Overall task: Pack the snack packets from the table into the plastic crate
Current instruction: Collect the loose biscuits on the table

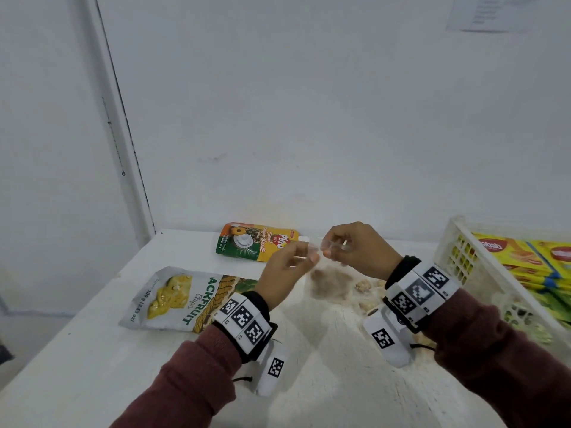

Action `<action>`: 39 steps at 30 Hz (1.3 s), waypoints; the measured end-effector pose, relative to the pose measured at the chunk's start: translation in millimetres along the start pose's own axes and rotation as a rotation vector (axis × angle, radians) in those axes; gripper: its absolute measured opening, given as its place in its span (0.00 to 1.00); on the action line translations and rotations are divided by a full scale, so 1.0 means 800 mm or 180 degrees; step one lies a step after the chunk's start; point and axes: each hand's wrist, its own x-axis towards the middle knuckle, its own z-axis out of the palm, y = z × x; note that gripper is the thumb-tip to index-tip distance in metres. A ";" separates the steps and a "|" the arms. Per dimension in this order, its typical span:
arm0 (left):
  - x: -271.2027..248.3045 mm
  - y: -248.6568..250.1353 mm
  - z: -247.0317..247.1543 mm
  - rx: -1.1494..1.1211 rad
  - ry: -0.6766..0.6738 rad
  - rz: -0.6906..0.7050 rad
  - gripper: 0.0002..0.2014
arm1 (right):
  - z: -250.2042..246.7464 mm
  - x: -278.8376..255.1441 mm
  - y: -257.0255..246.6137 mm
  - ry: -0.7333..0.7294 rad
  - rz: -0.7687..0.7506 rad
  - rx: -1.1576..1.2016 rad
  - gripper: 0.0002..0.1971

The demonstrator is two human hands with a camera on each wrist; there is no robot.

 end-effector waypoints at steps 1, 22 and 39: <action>0.001 0.002 -0.002 -0.0105 0.0146 0.0060 0.05 | 0.000 0.000 0.000 0.0003 -0.0006 -0.0022 0.15; -0.011 0.017 -0.011 0.0213 0.0327 0.0357 0.08 | 0.022 -0.015 -0.013 0.0078 -0.0103 0.0130 0.14; -0.012 0.016 -0.012 -0.0309 -0.0218 0.0464 0.11 | 0.014 -0.049 -0.012 0.0483 -0.0145 0.0129 0.14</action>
